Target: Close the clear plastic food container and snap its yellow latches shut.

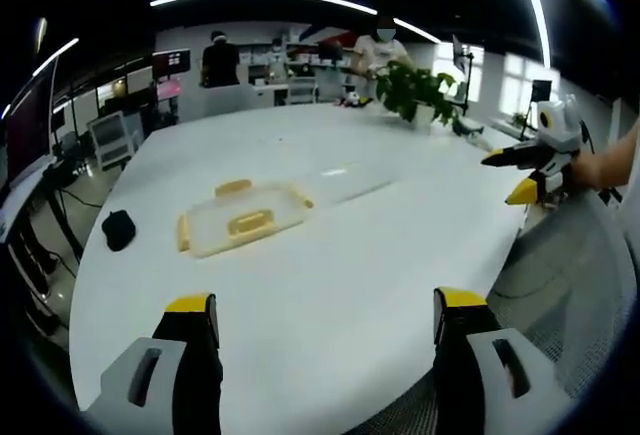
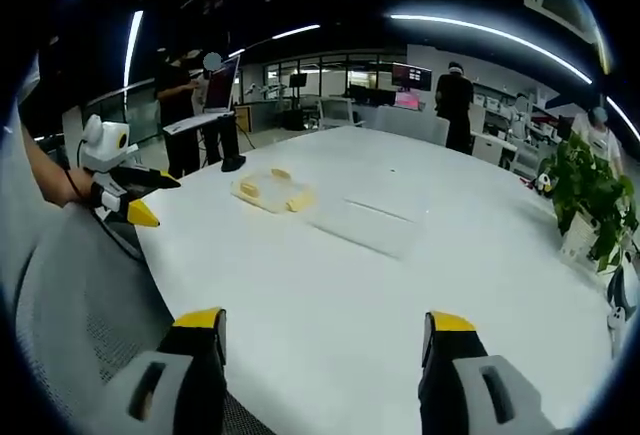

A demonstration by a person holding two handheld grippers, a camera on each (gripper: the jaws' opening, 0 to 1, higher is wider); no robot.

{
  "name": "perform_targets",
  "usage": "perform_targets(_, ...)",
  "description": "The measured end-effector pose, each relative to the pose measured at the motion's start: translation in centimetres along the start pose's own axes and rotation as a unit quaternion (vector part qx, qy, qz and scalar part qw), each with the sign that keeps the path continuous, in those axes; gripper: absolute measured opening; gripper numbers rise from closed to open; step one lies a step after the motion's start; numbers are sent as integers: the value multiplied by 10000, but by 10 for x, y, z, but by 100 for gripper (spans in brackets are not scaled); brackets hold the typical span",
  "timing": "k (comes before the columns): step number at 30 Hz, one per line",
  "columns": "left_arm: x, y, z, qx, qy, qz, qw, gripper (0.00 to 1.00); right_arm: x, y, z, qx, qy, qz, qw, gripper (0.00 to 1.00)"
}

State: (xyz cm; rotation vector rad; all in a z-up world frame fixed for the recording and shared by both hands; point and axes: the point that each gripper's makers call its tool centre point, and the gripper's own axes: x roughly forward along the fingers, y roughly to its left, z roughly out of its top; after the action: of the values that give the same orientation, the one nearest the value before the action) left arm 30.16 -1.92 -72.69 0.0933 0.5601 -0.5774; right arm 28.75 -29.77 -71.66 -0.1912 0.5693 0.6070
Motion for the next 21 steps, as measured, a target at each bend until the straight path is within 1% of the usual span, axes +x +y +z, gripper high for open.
perform_targets(6, -1, 0, 1, -30, -14, 6, 10000, 86, 0, 0, 1, -64, 6, -3, 10000, 80)
perform_targets(9, -1, 2, 1, -41, -4, 34, 10000, 87, 1, 1, 0, -142, 65, 22, 9999, 77)
perform_targets(14, -2, 4, 2, -90, -31, 81, 9999, 87, 2, 3, 0, -168, 84, 73, 9998, 78)
perform_targets(15, -2, 4, 2, -99, -26, 86, 9999, 87, 2, 2, -1, -249, 132, 40, 9996, 78)
perform_targets(17, -2, 6, 3, -130, -41, 111, 9998, 87, 2, 2, 0, -288, 147, 46, 9995, 75)
perform_targets(21, -1, 8, 1, -183, 19, 114, 9998, 87, 3, 4, -1, -326, 207, 120, 9992, 74)
